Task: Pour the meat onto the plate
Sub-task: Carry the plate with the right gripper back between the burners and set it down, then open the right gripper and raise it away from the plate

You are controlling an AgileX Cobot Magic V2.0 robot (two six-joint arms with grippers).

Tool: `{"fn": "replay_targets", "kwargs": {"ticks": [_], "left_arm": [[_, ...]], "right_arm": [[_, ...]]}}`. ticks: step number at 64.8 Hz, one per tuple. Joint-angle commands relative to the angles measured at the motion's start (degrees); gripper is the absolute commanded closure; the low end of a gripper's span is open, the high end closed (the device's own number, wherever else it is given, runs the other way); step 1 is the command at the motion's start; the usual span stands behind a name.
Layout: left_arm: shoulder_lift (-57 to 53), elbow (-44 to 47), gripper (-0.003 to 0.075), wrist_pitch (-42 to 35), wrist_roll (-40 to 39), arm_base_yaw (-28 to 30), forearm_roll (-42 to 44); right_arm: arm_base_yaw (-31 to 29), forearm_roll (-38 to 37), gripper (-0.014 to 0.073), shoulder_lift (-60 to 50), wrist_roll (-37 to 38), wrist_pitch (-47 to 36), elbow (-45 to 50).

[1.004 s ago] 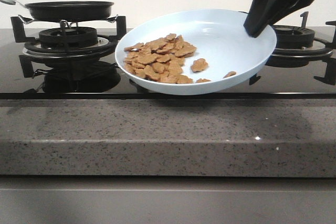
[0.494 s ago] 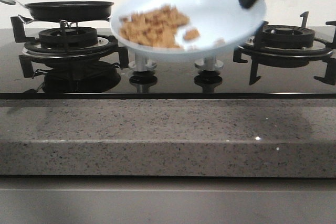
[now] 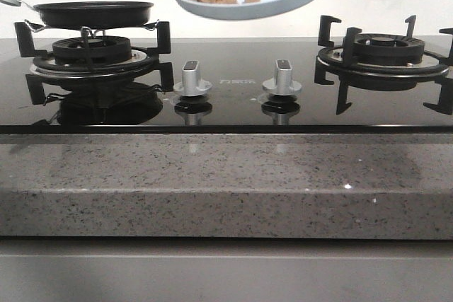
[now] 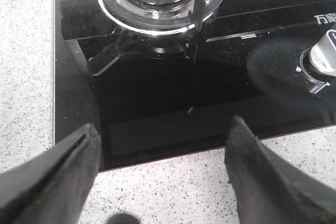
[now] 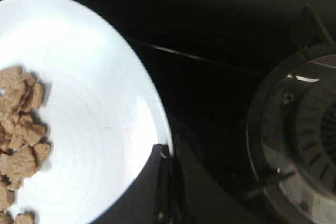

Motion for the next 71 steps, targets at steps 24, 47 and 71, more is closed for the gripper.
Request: {"fn": "replay_targets", "kwargs": {"ticks": [24, 47, 71], "left_arm": [[-0.40, -1.49, 0.0228, -3.33, -0.58, -0.48, -0.61], [-0.40, -1.49, 0.0228, -3.33, -0.58, -0.48, -0.70], [-0.40, -1.49, 0.0228, -3.33, -0.58, -0.48, -0.70]], "right_arm": [[-1.93, 1.64, 0.0662, 11.05, 0.80, -2.59, -13.23], [-2.63, 4.80, 0.0658, 16.67, 0.80, -1.99, -14.31], [-2.63, 5.14, 0.0199, 16.79, 0.80, -1.52, -14.37]]}}
